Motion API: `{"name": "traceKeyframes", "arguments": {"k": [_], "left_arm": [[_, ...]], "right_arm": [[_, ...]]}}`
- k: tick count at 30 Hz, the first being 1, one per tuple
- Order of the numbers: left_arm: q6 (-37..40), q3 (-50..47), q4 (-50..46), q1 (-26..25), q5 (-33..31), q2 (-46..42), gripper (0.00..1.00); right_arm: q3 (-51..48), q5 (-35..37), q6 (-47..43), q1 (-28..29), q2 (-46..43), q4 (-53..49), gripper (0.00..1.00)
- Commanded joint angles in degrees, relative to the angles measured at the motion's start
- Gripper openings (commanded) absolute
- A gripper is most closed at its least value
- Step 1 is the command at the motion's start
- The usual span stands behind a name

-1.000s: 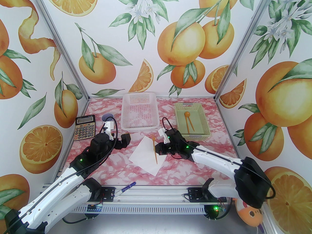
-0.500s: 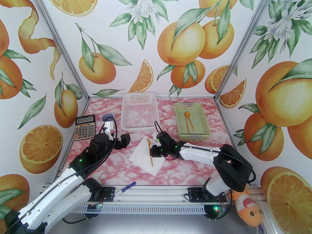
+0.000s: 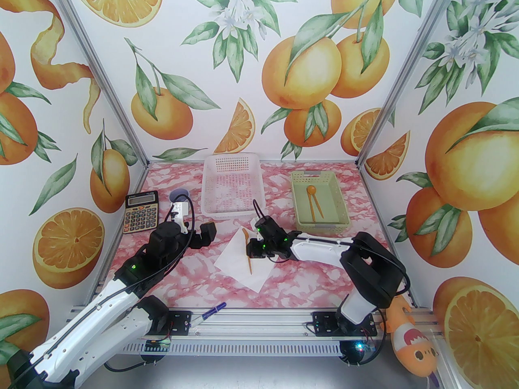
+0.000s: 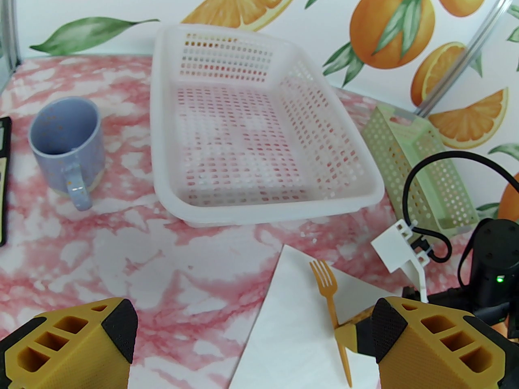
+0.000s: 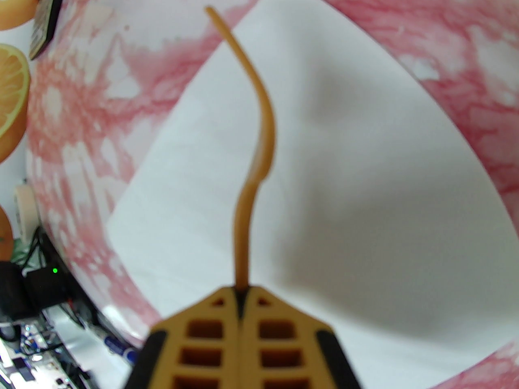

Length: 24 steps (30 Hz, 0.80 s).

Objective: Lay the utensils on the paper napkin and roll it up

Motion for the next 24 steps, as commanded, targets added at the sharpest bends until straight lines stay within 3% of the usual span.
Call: {"name": "traceKeyframes", "arguments": {"k": [1, 7, 24], "left_arm": [[1.2, 2.0, -0.2, 0.4, -0.4, -0.3, 1.0], [1.2, 2.1, 0.0, 0.5, -0.2, 0.2, 1.0], [3.6, 3.9, -1.4, 0.6, -0.9, 0.7, 1.0]], "right_arm": [[1.6, 0.9, -0.6, 0.4, 2.0, 0.6, 0.02], [2.1, 1.0, -0.6, 0.4, 3.3, 0.8, 0.04], [2.1, 2.3, -1.7, 0.4, 0.6, -1.9, 0.27]]}}
